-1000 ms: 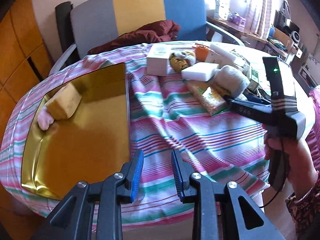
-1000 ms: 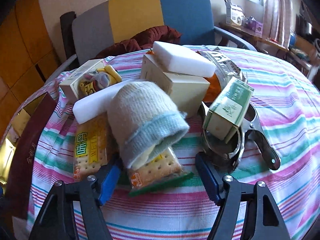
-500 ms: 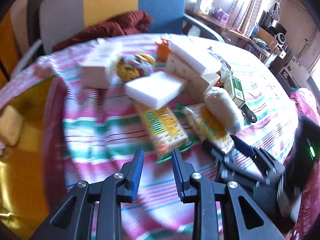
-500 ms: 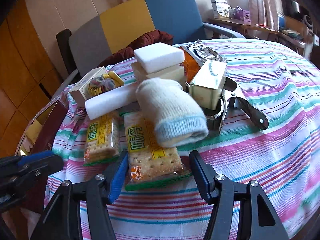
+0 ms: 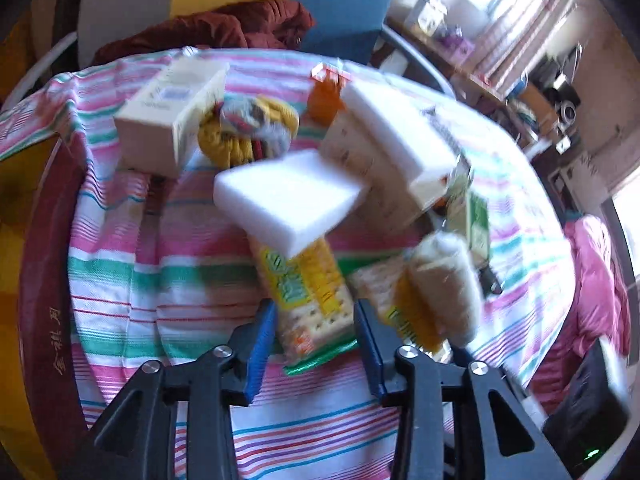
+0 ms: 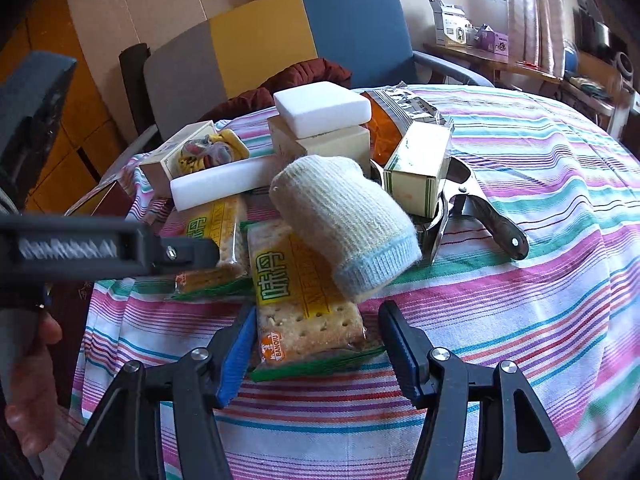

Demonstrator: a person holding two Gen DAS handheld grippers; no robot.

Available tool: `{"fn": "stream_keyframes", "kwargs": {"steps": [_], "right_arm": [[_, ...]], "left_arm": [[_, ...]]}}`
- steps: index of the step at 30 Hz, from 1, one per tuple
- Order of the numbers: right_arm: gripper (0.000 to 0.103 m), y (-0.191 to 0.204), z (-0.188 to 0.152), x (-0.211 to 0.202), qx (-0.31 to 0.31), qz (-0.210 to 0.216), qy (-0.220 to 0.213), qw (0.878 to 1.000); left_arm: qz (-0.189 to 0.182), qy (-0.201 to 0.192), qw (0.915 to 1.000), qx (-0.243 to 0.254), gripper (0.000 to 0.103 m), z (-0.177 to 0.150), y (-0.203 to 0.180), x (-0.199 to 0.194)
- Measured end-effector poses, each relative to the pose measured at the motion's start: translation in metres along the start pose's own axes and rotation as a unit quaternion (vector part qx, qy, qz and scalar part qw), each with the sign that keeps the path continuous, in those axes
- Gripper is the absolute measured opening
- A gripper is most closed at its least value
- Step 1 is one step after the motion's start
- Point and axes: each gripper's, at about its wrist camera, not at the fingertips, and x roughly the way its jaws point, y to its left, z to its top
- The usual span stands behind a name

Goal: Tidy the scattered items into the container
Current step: 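Grasp a WEIDAN cracker pack with each tool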

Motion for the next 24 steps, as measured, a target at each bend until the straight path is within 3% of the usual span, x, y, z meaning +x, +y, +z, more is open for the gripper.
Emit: {"fn": "stream_keyframes", "kwargs": {"steps": [5,9,11,16,24], "right_arm": [[0.062,0.002,0.000,0.001,-0.005,-0.006,0.002,1.000],[0.062,0.004,-0.002,0.001,-0.008,-0.010,0.001,1.000],[0.062,0.006,-0.003,0.001,-0.014,-0.014,0.000,1.000],[0.062,0.006,-0.004,0.001,-0.019,-0.017,-0.002,1.000],[0.062,0.006,-0.002,-0.002,0.010,-0.012,0.007,1.000]], "left_arm": [[0.058,0.005,0.9956,0.073,0.049,0.003,-0.021,0.018],[0.092,-0.021,0.9879,0.123,0.052,-0.001,-0.026,0.023],[0.090,-0.026,0.9866,0.134,0.052,-0.003,-0.022,0.023],[0.064,-0.009,0.9926,0.103,0.049,-0.007,-0.001,0.011],[0.040,0.002,0.9956,0.085,0.048,-0.044,0.018,-0.015]]}}
